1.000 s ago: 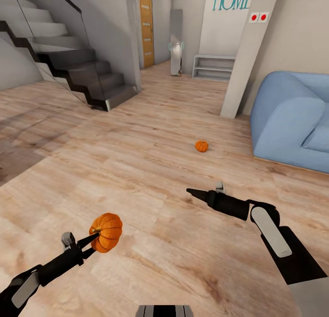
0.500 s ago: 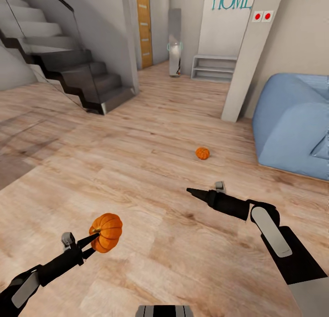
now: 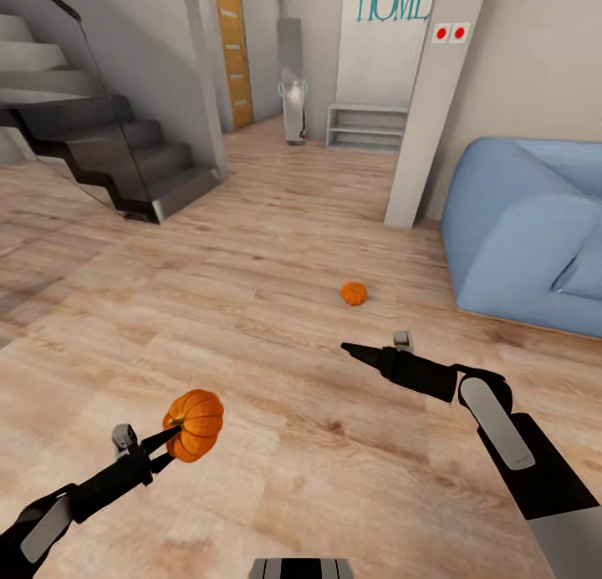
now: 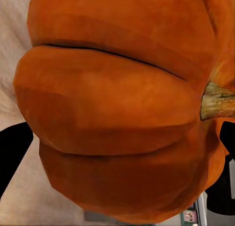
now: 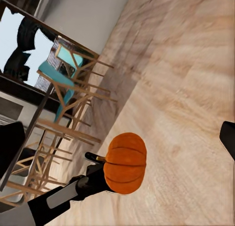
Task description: Place each of the two pumpkins and all three candles from the living room inside a cabinet in the living room (use any cabinet), then make sure every cabinet is closed, and position the cauldron so it is next to a table in the living room.
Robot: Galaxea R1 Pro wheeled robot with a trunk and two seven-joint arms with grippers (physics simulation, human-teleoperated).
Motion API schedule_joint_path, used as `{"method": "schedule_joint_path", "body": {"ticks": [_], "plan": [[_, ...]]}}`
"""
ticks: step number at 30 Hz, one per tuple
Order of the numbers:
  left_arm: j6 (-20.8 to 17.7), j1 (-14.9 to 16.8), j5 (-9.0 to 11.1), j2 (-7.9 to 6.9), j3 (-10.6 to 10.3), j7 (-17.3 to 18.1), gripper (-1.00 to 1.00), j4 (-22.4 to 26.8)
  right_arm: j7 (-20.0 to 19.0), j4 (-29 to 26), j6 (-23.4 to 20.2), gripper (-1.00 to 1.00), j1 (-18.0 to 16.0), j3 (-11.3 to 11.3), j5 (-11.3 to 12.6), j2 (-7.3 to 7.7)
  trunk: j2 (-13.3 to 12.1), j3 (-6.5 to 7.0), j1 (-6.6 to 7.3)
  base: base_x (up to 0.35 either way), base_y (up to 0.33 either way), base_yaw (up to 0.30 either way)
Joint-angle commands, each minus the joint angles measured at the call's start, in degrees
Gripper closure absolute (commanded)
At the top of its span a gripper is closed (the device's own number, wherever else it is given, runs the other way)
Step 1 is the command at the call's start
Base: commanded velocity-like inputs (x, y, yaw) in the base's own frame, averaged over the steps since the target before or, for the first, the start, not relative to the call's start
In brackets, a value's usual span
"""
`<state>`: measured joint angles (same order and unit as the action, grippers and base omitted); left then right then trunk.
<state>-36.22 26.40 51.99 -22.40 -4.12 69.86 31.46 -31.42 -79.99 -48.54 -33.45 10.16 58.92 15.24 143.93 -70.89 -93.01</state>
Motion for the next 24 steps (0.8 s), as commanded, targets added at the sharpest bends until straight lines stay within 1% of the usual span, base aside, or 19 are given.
{"method": "schedule_joint_path", "body": {"ticks": [1, 5, 10, 15, 24], "plan": [[-0.70, 0.05, 0.75, -0.08, -0.27, 0.19, 1.00, 0.00, -0.12, 0.01, -0.16, -1.00, -0.04, 0.04, 0.04, 0.04, 0.02, -0.03, -0.02, 0.346, 0.000, -0.006], [-0.70, 0.05, 0.75, -0.08, -0.26, 0.19, 1.00, 0.00, -0.13, -0.02, -0.15, -1.00, -0.04, 0.04, 0.12, 0.04, 0.02, 0.09, -0.02, 0.346, 0.000, -0.002], [-0.70, 0.05, 0.75, -0.10, -0.19, 0.19, 1.00, 0.00, -0.22, 0.11, -0.15, -1.00, -0.04, -0.01, 1.33, 0.05, 0.02, 0.42, -0.02, 0.346, 0.000, 0.000], [-0.70, 0.05, 0.75, -0.10, -0.20, 0.19, 1.00, 0.00, -0.06, 0.07, -0.15, -1.00, -0.04, -0.01, 1.54, 0.08, 0.02, 0.55, -0.02, 0.346, 0.000, -0.007], [-0.70, 0.05, 0.75, -0.07, -0.24, 0.19, 1.00, 0.00, -0.11, 0.18, -0.12, -1.00, -0.04, -0.03, 1.63, 0.09, 0.02, 0.56, -0.02, 0.346, 0.000, -0.099]]}}
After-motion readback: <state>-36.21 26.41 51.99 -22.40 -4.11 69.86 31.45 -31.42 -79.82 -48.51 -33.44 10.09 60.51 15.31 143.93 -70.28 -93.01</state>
